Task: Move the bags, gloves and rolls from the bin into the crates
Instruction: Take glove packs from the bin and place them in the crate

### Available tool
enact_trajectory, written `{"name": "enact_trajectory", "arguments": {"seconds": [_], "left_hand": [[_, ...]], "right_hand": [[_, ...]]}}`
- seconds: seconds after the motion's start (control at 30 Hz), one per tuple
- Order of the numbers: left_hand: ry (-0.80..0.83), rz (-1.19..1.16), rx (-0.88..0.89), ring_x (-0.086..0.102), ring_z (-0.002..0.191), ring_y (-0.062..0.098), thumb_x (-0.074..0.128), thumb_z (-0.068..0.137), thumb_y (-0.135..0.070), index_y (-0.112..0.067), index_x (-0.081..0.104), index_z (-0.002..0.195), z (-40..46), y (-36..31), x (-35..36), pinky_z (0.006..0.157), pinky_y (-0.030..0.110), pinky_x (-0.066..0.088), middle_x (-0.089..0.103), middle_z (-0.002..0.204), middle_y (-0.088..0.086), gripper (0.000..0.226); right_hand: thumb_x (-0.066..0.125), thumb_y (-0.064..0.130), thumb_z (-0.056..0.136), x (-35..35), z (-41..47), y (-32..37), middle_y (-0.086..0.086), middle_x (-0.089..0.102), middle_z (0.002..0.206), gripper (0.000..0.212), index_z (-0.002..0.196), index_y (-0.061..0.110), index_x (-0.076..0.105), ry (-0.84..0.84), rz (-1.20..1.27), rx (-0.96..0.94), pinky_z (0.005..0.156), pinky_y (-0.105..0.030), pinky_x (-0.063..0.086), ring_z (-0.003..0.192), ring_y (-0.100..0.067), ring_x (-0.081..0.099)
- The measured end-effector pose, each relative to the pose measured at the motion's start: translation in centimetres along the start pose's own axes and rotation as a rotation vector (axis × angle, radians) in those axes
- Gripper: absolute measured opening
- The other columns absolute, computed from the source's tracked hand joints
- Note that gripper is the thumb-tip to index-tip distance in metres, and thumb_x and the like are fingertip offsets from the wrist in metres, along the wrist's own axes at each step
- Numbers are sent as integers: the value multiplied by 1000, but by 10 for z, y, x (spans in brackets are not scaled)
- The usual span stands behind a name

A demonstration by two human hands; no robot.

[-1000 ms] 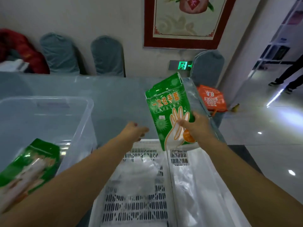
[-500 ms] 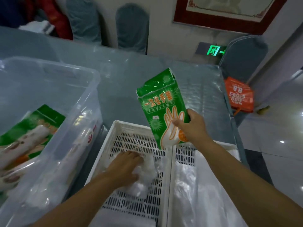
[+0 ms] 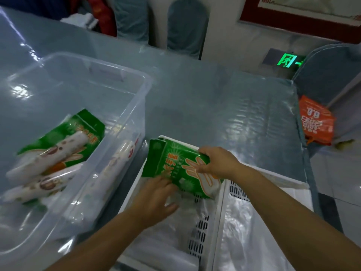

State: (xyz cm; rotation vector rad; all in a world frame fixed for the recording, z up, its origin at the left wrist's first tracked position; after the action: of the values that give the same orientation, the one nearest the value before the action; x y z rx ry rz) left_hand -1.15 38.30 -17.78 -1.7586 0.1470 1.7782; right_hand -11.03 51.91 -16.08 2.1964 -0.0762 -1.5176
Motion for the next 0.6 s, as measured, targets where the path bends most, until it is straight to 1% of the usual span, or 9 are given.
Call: {"name": "enact_trajectory", "arguments": {"seconds": [0.07,0.13,0.2,0.27,0.33,0.4,0.5,0.57,0.6], "left_hand": [[-123,33,-82,60,98,22,72,67,-24,-17,62,109,3,9,-15,85,32,48,66,106,3,44],[-150,57,-141,58,107,29,77,63,-16,-15,55,124,9,16,-19,91,39,47,61,120,11,65],[-130,91,-132,51,118,36,78,60,-15,-16,46,134,19,17,-18,96,47,43,52,132,18,80],[-39,127,-131,31,134,37,73,68,-20,-22,26,144,30,19,-7,107,50,29,33,147,18,89],[50,139,-160,1,143,31,64,79,-29,-32,-6,143,41,26,10,114,50,9,2,157,11,95],[98,160,-195,-16,141,27,59,84,-37,-36,-22,137,51,31,22,114,51,-1,-20,153,4,97],[153,189,-214,-30,134,23,53,87,-42,-36,-25,135,59,35,35,110,51,-8,-34,142,0,92],[170,199,-210,-33,130,23,48,89,-44,-35,-24,136,59,38,41,109,51,-10,-35,141,1,86],[169,201,-208,-33,130,23,47,89,-44,-36,-24,135,59,39,42,109,50,-11,-35,142,1,85]], "right_hand": [[72,46,74,2,6,2,2,65,110,55,123,28,54,-24,-99,2,65,-27,36,94,-21,59],[68,46,77,2,14,4,-3,64,115,55,125,26,50,-58,-222,17,67,-29,37,99,-26,59],[67,45,78,2,21,3,-6,62,118,58,126,22,45,-73,-340,49,73,-34,39,102,-29,58],[66,44,77,7,27,-1,-9,55,123,63,128,19,40,-69,-398,101,84,-39,39,109,-30,53],[69,43,75,13,30,-6,-10,48,126,69,130,17,35,-67,-389,137,89,-41,37,113,-30,46],[71,43,72,19,31,-10,-11,43,128,77,132,17,31,-70,-350,149,91,-41,35,115,-30,40],[71,45,71,22,31,-13,-11,41,129,85,138,18,26,-77,-331,121,92,-40,35,116,-30,37],[66,45,76,20,32,-12,-10,43,125,76,138,19,30,-87,-290,86,90,-39,37,114,-29,40],[60,44,83,18,32,-12,-10,45,121,65,136,19,34,-95,-230,73,88,-38,39,111,-29,43]]}}
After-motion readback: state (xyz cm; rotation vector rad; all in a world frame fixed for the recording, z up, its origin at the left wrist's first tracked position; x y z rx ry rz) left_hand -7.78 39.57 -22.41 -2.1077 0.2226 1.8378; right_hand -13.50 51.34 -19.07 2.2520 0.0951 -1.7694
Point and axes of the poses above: each hand's wrist, its own z-axis towards the middle knuckle, its own x-axis out of the palm, y = z × x, the point moved 10 cm from there along z, towards the middle knuckle
